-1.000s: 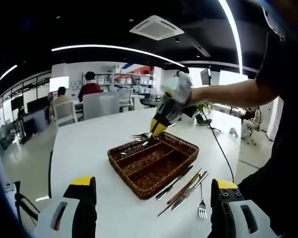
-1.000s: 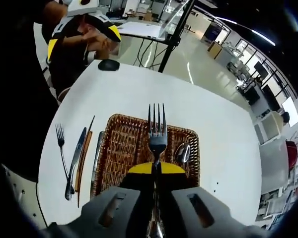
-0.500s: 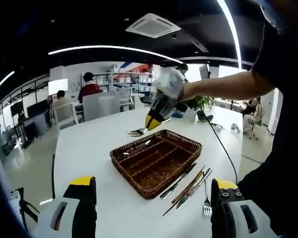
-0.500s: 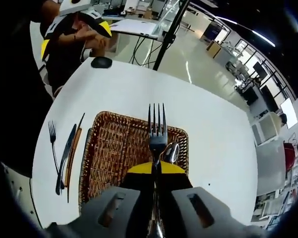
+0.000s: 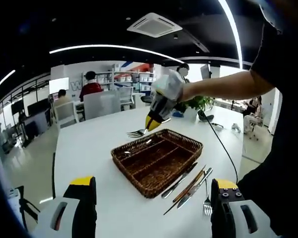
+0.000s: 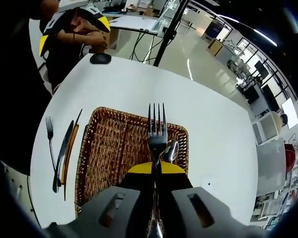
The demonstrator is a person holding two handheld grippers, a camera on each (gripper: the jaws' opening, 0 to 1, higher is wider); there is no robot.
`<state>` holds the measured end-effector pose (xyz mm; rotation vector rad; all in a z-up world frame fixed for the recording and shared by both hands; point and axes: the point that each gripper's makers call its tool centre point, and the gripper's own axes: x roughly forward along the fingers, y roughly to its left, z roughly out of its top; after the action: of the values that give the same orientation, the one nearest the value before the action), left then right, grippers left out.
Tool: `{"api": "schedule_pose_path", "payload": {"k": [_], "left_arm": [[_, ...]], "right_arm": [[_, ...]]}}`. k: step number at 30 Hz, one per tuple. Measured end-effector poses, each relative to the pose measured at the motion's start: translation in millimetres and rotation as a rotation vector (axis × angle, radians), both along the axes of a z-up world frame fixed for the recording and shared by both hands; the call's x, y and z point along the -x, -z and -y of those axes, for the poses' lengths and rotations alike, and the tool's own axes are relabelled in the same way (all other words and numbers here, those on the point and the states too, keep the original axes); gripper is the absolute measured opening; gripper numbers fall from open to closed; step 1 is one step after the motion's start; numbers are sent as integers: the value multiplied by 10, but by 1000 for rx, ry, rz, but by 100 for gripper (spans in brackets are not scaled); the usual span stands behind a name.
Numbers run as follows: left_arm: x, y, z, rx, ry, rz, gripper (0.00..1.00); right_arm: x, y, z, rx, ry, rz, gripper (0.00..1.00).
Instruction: Arrange the knives, forks, and spoons in their matching storage slots by inserting each utensil handle-first until every utensil is classified and aligned in the correct compartment
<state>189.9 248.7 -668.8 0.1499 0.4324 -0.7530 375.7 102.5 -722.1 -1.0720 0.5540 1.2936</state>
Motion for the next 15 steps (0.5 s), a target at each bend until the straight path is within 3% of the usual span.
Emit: {"api": "schedule_pose_path", "payload": {"k": [15], "left_arm": [[-5,38,-106,-3,-28,-13,100]], "right_arm": [[-91,229,-58,19,2,-16,0]]}}
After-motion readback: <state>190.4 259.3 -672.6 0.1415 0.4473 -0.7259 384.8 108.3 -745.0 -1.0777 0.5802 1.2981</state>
